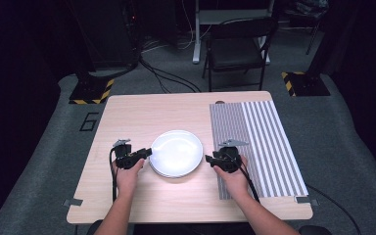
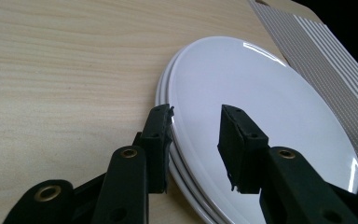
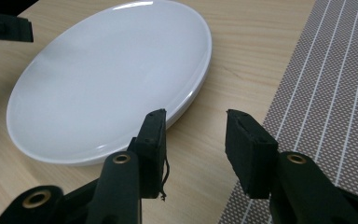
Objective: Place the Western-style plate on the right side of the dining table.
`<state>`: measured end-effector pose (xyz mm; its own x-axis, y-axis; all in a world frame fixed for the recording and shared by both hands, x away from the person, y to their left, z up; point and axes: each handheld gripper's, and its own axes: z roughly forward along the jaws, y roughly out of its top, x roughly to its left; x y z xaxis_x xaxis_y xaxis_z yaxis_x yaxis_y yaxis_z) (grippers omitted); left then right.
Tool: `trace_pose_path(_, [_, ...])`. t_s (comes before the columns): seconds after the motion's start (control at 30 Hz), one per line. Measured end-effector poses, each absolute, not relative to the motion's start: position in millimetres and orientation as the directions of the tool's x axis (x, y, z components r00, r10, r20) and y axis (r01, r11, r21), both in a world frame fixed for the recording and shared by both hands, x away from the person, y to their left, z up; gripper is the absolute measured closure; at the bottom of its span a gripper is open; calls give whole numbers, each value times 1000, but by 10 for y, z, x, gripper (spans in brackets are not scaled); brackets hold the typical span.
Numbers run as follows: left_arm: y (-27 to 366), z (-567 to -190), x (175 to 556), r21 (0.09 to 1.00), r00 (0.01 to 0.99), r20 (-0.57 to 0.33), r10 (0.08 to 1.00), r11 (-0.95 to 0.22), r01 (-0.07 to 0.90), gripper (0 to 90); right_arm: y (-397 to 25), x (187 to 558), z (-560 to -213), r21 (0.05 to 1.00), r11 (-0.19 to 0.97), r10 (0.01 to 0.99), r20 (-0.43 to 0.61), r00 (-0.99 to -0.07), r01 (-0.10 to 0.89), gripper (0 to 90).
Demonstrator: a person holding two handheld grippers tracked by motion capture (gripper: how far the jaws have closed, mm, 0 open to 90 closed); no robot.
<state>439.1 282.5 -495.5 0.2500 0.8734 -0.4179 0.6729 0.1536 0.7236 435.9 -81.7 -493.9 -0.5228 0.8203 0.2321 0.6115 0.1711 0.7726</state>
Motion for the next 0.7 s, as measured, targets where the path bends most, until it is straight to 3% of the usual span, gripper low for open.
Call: trace_pose_path(0.7, [2887, -5025, 4408, 680, 253, -496, 830, 190, 708, 763, -746, 4525, -4962, 714, 73, 795, 380, -473, 696, 687])
